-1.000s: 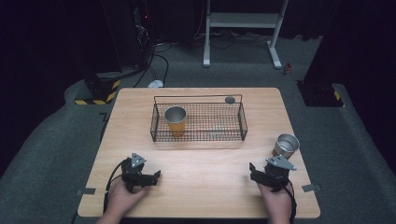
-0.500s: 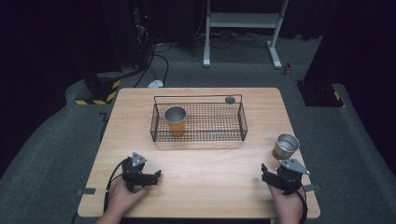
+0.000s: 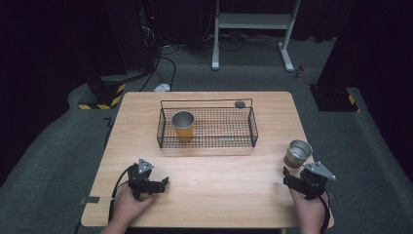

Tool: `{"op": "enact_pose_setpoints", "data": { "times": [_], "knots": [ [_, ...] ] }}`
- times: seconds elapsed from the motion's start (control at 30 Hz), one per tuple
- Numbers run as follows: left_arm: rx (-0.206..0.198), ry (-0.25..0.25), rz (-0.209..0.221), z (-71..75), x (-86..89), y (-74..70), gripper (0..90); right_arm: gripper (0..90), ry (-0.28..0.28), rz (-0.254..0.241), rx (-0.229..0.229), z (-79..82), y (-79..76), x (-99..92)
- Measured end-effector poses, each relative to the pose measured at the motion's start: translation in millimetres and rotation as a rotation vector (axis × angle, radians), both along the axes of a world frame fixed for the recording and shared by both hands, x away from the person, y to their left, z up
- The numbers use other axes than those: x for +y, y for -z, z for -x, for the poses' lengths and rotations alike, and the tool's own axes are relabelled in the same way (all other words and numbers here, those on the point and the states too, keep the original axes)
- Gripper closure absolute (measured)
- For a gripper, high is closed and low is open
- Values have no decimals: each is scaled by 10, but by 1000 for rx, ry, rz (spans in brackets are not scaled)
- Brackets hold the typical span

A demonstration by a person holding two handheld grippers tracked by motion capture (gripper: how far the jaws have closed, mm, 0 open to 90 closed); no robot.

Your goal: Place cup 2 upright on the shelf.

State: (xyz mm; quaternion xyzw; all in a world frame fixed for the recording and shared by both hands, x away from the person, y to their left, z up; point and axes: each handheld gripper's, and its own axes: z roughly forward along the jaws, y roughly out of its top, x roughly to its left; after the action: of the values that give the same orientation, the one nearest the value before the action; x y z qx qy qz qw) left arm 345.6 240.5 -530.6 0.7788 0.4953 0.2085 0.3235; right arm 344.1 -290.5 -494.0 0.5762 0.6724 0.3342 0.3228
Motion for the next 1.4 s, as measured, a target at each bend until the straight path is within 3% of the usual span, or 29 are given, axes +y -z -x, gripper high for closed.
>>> {"op": "enact_pose_setpoints", "data": {
  "times": [0.4,0.67,0.93,1.27,1.4],
  "knots": [
    [-1,1,3,1,-2,2,3,102,20,-18,-20,-181,-15,-150],
    [-1,1,3,1,-2,2,3,104,25,-24,-38,-328,8,-185],
    [-2,1,3,2,2,1,8,107,25,-38,-25,-505,11,-149],
    [-5,-2,4,4,5,1,16,132,23,-81,-52,-573,28,-208],
    [-6,-4,5,5,5,1,18,179,17,-63,-59,-575,20,-176]
  ]
}}
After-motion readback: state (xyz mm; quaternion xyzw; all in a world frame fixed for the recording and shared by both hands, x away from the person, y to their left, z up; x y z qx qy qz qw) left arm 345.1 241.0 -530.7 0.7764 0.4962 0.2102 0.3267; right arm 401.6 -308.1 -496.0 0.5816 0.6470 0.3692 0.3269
